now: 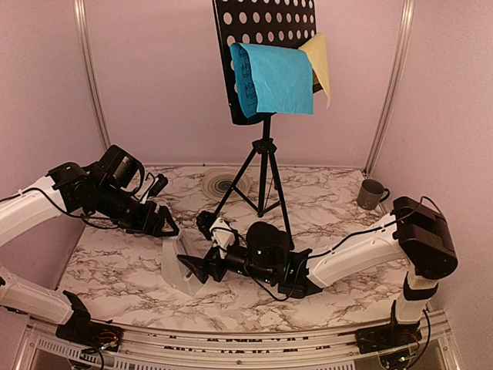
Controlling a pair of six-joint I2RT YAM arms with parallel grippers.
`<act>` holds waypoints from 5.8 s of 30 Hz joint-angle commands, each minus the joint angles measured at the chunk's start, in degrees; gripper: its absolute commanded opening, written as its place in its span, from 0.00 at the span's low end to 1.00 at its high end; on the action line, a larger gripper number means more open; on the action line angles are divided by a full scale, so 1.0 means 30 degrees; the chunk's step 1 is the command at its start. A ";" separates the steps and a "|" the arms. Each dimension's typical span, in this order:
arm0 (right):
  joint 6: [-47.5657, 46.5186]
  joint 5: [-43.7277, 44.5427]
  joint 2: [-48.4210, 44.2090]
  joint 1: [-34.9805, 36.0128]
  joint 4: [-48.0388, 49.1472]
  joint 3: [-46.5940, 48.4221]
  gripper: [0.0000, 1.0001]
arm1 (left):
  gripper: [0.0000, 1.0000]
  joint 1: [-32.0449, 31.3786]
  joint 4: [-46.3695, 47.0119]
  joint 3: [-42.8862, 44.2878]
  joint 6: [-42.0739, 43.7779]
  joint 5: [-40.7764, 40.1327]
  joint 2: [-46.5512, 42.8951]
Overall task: Pack up the instrument practice props
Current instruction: Adjust the metronome at the center of the board.
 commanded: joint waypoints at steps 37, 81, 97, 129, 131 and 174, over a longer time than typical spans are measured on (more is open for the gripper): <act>0.3548 -0.2928 -0.3369 -0.1701 -0.5149 0.2642 0.77 | 0.84 0.1263 0.3295 -0.1636 -0.1094 -0.0267 -0.6899; 0.3986 -0.1092 -0.4344 -0.0672 -0.6647 -0.3902 0.55 | 1.00 -0.3322 0.3961 -0.5690 -0.3769 -0.6548 -0.9802; 0.5180 -0.1384 -0.1716 -0.0756 -0.6086 -0.3883 0.00 | 1.00 -0.2817 0.5209 -0.6049 -0.3728 -0.7962 -1.0169; 0.5222 -0.1346 0.2156 -0.1568 -0.5990 -0.2107 0.09 | 0.99 -0.2380 0.5841 -0.6265 -0.3897 -0.6606 -1.0194; 0.5199 -0.1215 0.2216 -0.1568 -0.6013 -0.2073 0.10 | 1.00 -0.2306 0.5831 -0.6346 -0.3942 -0.6657 -1.0207; 0.2953 -0.3804 0.8606 -0.2375 -0.9277 0.8265 0.24 | 1.00 0.0091 0.4379 -0.5277 -0.4061 -0.4843 -0.9820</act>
